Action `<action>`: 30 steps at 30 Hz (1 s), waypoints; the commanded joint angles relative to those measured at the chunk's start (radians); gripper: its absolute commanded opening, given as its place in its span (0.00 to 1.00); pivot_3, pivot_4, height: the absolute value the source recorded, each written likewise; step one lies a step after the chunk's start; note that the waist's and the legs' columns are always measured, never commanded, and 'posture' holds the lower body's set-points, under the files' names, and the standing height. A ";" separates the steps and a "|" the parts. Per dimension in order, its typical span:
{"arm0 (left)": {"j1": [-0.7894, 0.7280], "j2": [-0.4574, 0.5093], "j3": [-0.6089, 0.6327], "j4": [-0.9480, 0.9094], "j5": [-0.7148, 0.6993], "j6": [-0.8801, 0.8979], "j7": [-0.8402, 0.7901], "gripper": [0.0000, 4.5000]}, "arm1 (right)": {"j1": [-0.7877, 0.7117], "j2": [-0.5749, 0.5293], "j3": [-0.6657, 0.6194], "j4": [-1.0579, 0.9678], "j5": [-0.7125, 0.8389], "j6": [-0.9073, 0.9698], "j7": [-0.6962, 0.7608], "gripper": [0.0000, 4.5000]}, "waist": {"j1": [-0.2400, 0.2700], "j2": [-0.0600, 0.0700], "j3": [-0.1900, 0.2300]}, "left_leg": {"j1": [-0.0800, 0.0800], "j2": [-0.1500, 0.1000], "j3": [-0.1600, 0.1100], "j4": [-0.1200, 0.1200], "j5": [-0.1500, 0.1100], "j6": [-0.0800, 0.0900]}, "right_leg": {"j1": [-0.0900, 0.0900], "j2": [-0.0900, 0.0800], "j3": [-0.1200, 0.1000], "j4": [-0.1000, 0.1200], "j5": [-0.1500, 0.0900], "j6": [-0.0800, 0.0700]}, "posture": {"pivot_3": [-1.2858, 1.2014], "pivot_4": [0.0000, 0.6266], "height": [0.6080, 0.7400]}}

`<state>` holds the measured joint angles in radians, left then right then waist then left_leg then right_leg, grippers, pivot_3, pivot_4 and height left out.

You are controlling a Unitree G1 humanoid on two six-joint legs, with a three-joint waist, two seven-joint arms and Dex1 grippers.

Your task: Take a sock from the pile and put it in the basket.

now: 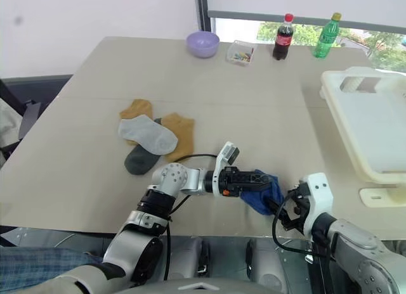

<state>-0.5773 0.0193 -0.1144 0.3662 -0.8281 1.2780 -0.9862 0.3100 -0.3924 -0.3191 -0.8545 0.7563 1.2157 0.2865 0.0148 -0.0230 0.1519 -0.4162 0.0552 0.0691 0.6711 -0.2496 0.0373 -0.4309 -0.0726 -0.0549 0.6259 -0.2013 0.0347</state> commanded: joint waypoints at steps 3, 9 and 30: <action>0.008 -0.010 0.018 -0.006 -0.001 -0.019 -0.003 1.00 | 0.029 0.015 0.058 0.017 0.092 0.032 0.027 0.36 | -0.004 0.000 0.000 | 0.000 0.000 0.000 0.000 0.000 0.000 | 0.000 0.001 0.000 0.000 0.000 0.000 | 0.52 0.24 0.97; 0.029 -0.001 0.010 -0.057 0.042 -0.152 -0.014 1.00 | -0.010 0.082 0.035 0.079 0.140 0.018 -0.038 0.01 | -0.005 0.000 0.000 | 0.000 0.001 0.000 0.000 0.000 0.000 | 0.000 0.001 0.001 0.000 0.000 0.000 | 0.52 0.24 0.97; 0.099 0.077 -0.105 0.180 0.697 -1.707 0.024 1.00 | -0.404 0.086 -0.122 0.187 0.365 0.020 -0.358 0.01 | 0.002 0.005 -0.001 | -0.002 0.000 0.003 -0.001 0.000 0.000 | -0.002 0.000 0.002 0.000 0.002 -0.003 | 0.52 0.24 0.97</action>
<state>-0.4732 0.1149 -0.2075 0.5198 -0.1404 -0.3596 -0.9654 -0.0601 -0.2935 -0.4363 -0.6136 1.0562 1.2212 -0.0329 0.0164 -0.0181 0.1504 -0.4178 0.0554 0.0722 0.6701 -0.2497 0.0375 -0.4328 -0.0725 -0.0528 0.6257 -0.1994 0.0323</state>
